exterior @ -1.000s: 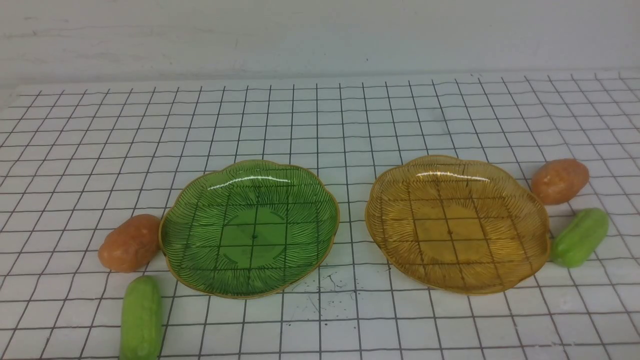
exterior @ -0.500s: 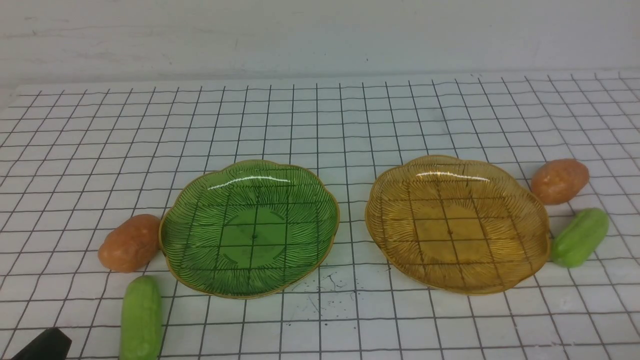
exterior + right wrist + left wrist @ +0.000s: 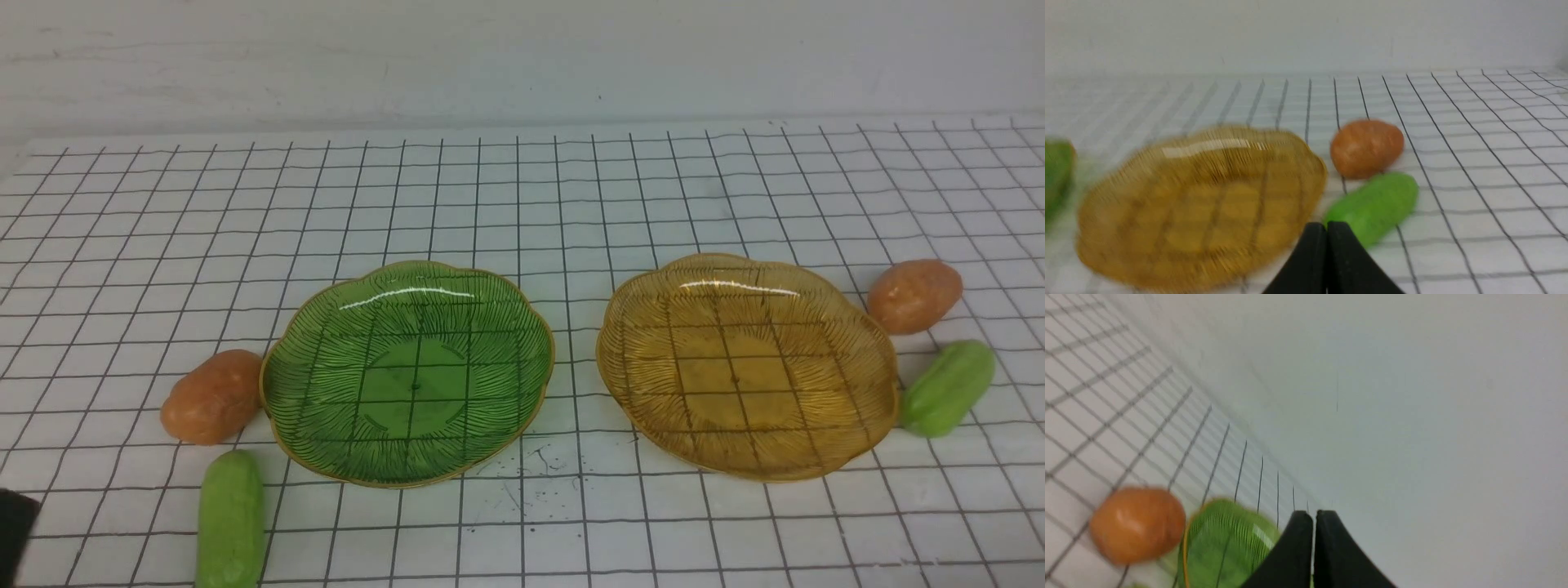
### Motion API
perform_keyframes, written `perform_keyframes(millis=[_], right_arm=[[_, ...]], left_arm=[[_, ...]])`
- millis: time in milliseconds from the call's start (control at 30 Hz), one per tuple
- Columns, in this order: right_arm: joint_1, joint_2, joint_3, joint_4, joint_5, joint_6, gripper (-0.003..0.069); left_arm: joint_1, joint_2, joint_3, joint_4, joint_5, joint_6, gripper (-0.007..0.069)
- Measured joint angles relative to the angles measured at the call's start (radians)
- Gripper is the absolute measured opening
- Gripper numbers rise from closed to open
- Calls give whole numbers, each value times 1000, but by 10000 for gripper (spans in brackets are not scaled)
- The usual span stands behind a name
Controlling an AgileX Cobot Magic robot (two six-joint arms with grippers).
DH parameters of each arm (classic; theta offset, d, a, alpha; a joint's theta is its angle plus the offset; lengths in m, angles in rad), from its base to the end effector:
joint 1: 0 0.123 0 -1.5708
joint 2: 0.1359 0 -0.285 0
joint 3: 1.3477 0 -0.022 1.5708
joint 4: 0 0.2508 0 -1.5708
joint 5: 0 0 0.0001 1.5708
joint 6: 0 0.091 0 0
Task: Put different types of vegetables on the plate.
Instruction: 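Put the green cucumber next to the left plate into that plate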
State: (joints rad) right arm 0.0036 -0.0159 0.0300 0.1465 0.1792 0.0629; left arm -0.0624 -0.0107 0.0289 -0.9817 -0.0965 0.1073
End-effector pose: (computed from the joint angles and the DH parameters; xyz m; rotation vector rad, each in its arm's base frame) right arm 0.0560 0.0026 0.1878 0.1509 1.6714 0.1807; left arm 0.0563 0.0037 0.2089 -0.6473 1.3391 -0.7038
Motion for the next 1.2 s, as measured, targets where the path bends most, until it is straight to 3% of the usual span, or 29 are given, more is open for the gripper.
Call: perform_keyframes(millis=[100,233,300,400,467,533,700,833,967,1000,1067,1200], right_arm=[[0,0,0,126,-161,47,-15],[0,0,0,176,-274,74,-15],[0,0,0,200,-318,85,-15],[0,0,0,204,-337,67,-15],[0,0,0,204,-337,51,-15],[0,0,0,204,-339,45,-15],[0,0,0,204,-343,49,-15],[0,0,0,198,-325,89,-15],[0,15,-53,194,-104,143,-15],[0,62,-140,188,39,156,-15],[0,118,-213,184,141,154,-15],[0,393,-474,198,446,14,-15]], left_arm=[[0,0,-43,-31,-114,29,-8],[0,7,-157,-7,-40,137,-8],[0,76,-292,12,133,285,-8],[0,285,-433,76,459,368,-8],[0,467,-501,188,664,334,-8],[0,666,-556,385,827,269,-8],[0,936,-648,745,978,86,-8],[0,1082,-707,890,999,-51,-8],[0,1169,-744,892,996,-80,-8],[0,1207,-751,890,982,-82,-8],[0,1229,-753,890,967,-81,-3],[0,1311,-756,886,891,-50,91]])
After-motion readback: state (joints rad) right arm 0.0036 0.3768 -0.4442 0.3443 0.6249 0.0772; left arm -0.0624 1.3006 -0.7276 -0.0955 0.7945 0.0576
